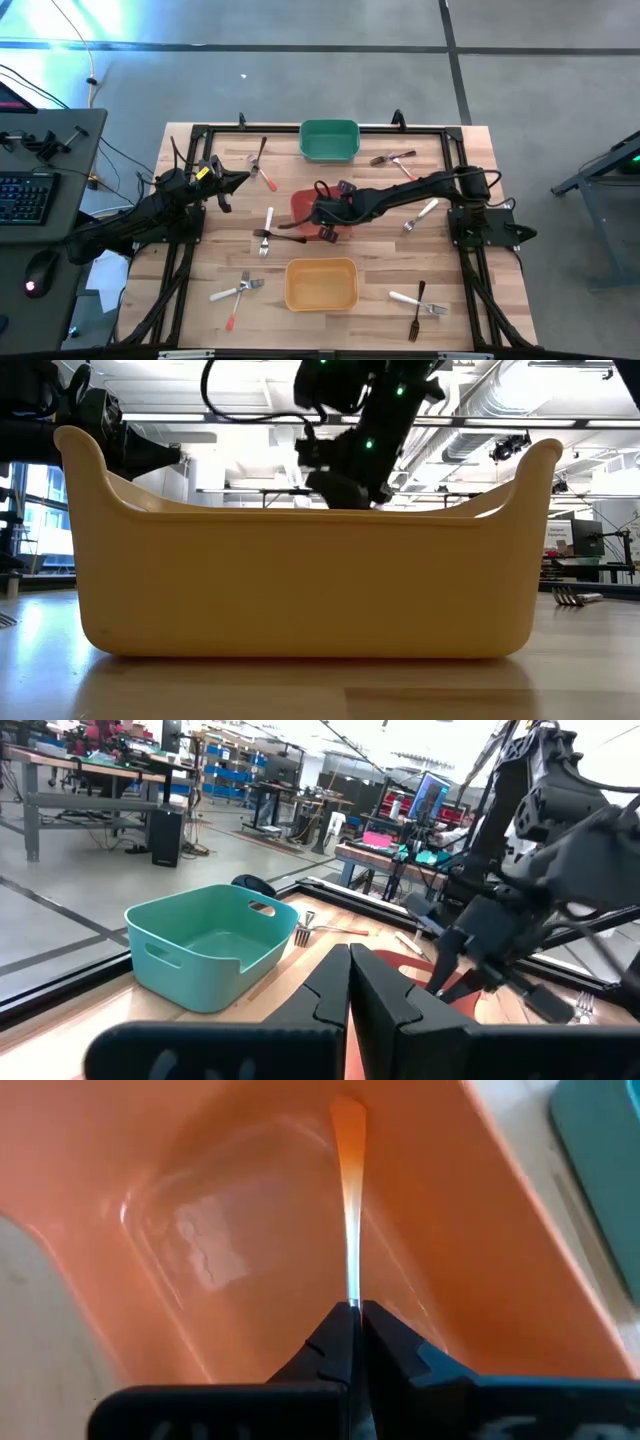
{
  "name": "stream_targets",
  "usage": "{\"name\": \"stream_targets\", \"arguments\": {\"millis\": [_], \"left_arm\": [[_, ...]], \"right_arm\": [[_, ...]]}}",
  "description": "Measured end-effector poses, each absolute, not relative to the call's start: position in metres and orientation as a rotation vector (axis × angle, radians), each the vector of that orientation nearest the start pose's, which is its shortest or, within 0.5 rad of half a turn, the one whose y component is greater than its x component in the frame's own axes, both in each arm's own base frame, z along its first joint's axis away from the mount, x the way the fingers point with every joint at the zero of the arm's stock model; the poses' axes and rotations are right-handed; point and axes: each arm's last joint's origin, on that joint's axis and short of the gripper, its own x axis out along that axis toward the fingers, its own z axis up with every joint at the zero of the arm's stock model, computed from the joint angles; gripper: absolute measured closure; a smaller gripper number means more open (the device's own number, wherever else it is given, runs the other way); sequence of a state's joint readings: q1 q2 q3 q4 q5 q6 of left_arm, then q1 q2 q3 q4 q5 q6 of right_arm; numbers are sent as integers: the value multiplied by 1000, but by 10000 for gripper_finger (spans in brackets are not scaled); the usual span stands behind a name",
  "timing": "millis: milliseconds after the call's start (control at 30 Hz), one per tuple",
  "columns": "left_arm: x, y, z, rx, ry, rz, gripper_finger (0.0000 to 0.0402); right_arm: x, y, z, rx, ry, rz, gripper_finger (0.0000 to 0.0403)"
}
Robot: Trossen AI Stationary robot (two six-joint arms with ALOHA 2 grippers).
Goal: Sort silverware by color (type)
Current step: Put the orange fork into the orange bin
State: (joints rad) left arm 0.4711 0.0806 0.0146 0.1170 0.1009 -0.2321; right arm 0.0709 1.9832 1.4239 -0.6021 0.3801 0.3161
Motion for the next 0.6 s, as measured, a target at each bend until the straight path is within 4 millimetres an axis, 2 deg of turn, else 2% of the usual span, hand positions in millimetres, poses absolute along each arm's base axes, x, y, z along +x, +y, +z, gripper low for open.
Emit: {"name": "stream_targets", "arguments": {"millis": [267, 600], "left_arm": [[92, 44, 173, -215, -92, 363, 401], [92, 44, 173, -215, -92, 362, 401]], "right_arm": [[402, 15, 167, 65, 1115, -501, 403], [399, 6, 165, 178, 1103, -642, 395]]}}
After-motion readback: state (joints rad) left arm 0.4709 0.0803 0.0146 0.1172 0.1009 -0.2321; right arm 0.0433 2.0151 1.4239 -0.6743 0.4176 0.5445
